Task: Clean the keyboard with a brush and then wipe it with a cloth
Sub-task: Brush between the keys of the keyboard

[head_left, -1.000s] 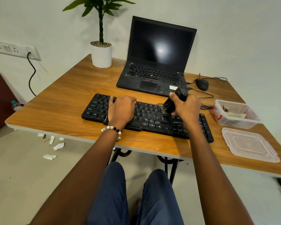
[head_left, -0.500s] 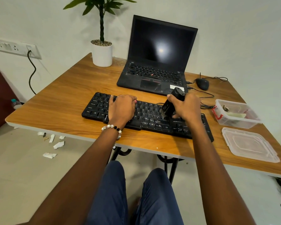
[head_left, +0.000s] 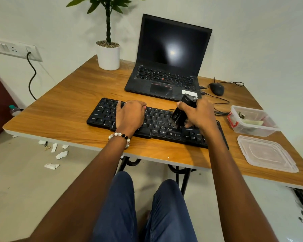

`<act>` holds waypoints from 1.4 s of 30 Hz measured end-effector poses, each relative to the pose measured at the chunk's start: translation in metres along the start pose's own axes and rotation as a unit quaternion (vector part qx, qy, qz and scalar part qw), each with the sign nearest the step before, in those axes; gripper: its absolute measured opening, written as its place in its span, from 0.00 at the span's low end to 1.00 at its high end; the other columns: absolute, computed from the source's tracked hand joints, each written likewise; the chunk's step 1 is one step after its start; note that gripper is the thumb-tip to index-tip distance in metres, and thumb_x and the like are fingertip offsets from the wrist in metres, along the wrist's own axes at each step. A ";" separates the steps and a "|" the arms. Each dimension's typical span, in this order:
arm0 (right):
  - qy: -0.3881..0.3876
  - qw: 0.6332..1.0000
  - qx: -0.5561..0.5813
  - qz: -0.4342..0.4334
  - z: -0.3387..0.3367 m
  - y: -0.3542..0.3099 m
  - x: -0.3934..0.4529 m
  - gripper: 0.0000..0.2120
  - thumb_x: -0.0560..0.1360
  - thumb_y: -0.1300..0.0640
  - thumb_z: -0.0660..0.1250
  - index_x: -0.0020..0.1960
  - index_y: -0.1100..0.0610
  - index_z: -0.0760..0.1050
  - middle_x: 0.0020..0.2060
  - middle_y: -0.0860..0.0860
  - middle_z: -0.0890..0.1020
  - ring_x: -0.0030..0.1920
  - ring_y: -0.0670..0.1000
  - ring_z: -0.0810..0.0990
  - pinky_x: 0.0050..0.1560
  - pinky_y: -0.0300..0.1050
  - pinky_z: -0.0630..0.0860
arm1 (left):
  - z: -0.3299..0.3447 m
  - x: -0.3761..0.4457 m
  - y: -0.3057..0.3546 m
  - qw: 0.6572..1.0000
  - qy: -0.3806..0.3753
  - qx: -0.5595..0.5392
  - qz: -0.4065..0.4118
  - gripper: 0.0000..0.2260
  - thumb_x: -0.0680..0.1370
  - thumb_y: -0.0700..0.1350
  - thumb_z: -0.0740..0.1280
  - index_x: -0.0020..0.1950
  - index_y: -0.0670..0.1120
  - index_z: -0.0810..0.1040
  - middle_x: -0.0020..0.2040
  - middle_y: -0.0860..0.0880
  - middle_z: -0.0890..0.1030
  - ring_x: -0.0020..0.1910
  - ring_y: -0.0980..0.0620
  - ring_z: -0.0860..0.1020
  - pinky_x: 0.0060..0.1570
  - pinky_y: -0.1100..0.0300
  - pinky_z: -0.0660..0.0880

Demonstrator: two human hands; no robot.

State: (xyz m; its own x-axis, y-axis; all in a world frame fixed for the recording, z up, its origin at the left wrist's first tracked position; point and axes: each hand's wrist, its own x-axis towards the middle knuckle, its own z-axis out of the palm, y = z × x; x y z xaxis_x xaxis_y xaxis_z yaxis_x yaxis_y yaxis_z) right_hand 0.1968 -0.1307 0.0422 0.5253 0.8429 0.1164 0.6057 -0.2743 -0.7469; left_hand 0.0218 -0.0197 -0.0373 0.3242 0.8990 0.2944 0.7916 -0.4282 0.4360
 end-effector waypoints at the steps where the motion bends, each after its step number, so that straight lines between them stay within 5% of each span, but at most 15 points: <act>1: -0.025 1.000 -0.007 0.007 -0.005 -0.004 0.000 0.14 0.75 0.49 0.71 0.49 0.60 0.75 0.40 0.53 0.82 0.28 0.50 0.83 0.30 0.45 0.81 | 0.001 0.000 0.000 1.000 -0.001 -0.001 0.001 0.15 0.83 0.52 0.55 0.65 0.56 0.76 0.64 0.55 0.78 0.67 0.54 0.71 0.74 0.46 0.49; 6: 0.019 0.999 -0.039 -0.026 -0.002 -0.013 0.008 0.15 0.75 0.48 0.70 0.51 0.60 0.76 0.42 0.53 0.83 0.31 0.50 0.83 0.27 0.41 0.79 | 0.001 0.000 -0.001 1.000 -0.007 -0.001 -0.002 0.15 0.83 0.53 0.54 0.65 0.57 0.76 0.64 0.56 0.78 0.67 0.54 0.70 0.75 0.46 0.48; 9: 0.069 0.990 -0.090 -0.088 0.015 -0.010 0.008 0.18 0.75 0.45 0.69 0.49 0.61 0.77 0.41 0.54 0.82 0.39 0.53 0.83 0.38 0.49 0.82 | -0.001 0.000 0.002 1.000 -0.002 -0.006 -0.005 0.15 0.83 0.52 0.55 0.64 0.56 0.77 0.63 0.55 0.79 0.66 0.54 0.71 0.75 0.46 0.48; 14: 0.023 0.978 -0.177 -0.106 0.012 -0.013 0.009 0.16 0.75 0.45 0.68 0.44 0.59 0.76 0.38 0.53 0.80 0.40 0.54 0.82 0.40 0.49 0.79 | 0.000 0.000 0.001 1.000 -0.003 -0.006 -0.004 0.15 0.83 0.52 0.55 0.64 0.56 0.77 0.63 0.55 0.79 0.66 0.54 0.71 0.74 0.47 0.48; 17: -0.051 0.992 -0.101 -0.051 -0.002 -0.019 0.012 0.12 0.75 0.49 0.70 0.40 0.54 0.71 0.36 0.52 0.81 0.32 0.52 0.84 0.33 0.47 0.82 | 0.000 0.000 0.001 1.000 0.001 -0.006 -0.006 0.15 0.83 0.52 0.55 0.64 0.56 0.77 0.62 0.54 0.79 0.66 0.54 0.71 0.74 0.47 0.48; 20: 0.011 0.997 -0.052 -0.050 -0.003 -0.017 0.015 0.14 0.74 0.48 0.70 0.44 0.59 0.74 0.39 0.54 0.82 0.29 0.50 0.83 0.25 0.42 0.78 | -0.001 0.000 0.001 1.000 -0.001 -0.004 -0.006 0.15 0.83 0.52 0.55 0.64 0.56 0.76 0.63 0.54 0.79 0.67 0.54 0.71 0.74 0.47 0.48; 26: 0.056 0.994 -0.053 -0.073 0.019 -0.012 0.007 0.18 0.76 0.46 0.68 0.50 0.61 0.76 0.43 0.56 0.83 0.34 0.53 0.84 0.33 0.51 0.82 | -0.002 0.000 0.003 1.000 -0.002 -0.009 -0.010 0.14 0.83 0.51 0.55 0.65 0.55 0.77 0.63 0.54 0.79 0.67 0.54 0.70 0.74 0.47 0.48; 32: -0.054 0.999 -0.005 0.006 0.000 -0.020 0.012 0.12 0.74 0.50 0.71 0.43 0.58 0.74 0.36 0.54 0.83 0.22 0.47 0.77 0.22 0.39 0.74 | -0.003 -0.002 0.003 1.000 -0.006 -0.005 -0.008 0.15 0.83 0.51 0.55 0.65 0.55 0.76 0.63 0.54 0.78 0.67 0.54 0.70 0.75 0.47 0.48; 37: 0.057 0.997 0.026 -0.037 0.017 -0.015 0.014 0.17 0.74 0.46 0.70 0.49 0.60 0.77 0.41 0.53 0.83 0.27 0.49 0.82 0.25 0.42 0.78 | -0.004 -0.002 0.004 1.000 -0.006 -0.005 -0.009 0.15 0.83 0.51 0.55 0.65 0.55 0.76 0.63 0.54 0.79 0.67 0.54 0.70 0.74 0.47 0.48; 42: 0.040 0.998 -0.005 -0.049 0.026 -0.011 0.007 0.18 0.75 0.46 0.69 0.48 0.63 0.76 0.41 0.55 0.83 0.27 0.48 0.81 0.21 0.35 0.72 | -0.004 -0.002 0.003 1.000 -0.014 -0.004 -0.009 0.15 0.84 0.51 0.54 0.65 0.55 0.76 0.64 0.55 0.78 0.67 0.54 0.70 0.74 0.47 0.47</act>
State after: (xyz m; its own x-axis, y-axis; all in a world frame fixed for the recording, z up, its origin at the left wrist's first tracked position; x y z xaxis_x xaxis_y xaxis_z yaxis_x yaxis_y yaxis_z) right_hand 0.1783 -0.1094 0.0338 0.5086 0.8265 0.2412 0.6624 -0.1966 -0.7229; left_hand 0.0214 -0.0228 -0.0335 0.3242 0.9090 0.2619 0.7930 -0.4121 0.4487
